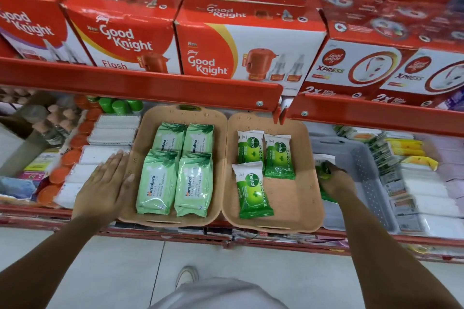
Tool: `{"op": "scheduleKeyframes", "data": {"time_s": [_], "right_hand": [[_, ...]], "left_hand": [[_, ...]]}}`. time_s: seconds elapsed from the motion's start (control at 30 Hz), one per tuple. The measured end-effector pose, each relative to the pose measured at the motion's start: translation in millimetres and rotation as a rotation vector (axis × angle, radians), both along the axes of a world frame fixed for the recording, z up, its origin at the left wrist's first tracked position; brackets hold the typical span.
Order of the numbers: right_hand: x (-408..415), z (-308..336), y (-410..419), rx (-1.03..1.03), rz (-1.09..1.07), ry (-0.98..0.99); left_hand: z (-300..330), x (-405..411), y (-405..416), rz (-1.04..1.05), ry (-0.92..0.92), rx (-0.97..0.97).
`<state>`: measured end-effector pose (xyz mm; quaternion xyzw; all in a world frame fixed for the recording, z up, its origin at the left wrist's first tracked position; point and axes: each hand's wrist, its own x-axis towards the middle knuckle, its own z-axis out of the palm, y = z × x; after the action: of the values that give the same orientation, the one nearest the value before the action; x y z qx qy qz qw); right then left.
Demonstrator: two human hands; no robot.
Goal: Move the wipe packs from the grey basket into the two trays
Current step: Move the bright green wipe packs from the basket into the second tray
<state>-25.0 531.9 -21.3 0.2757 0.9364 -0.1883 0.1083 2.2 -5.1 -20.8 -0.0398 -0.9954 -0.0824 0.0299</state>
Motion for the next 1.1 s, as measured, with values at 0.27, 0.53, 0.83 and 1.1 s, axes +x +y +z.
{"op": "scheduleKeyframes", "data": {"time_s": [0.27,0.53,0.83,1.1], "right_hand": [[9,10,-4,0.101,0.0,0.127],[39,70,-44,0.178,0.107,0.416],[46,44,-124,0.024,0.216,0.071],[46,19,-136,0.059,0.173,-0.047]], "left_hand": [[1,1,1,0.009,-0.011,-0.016],[2,1,2,-0.005,-0.01,-0.009],[6,1,5,0.001,-0.008,-0.009],[9,5,5,-0.001,-0.016,0.009]]}}
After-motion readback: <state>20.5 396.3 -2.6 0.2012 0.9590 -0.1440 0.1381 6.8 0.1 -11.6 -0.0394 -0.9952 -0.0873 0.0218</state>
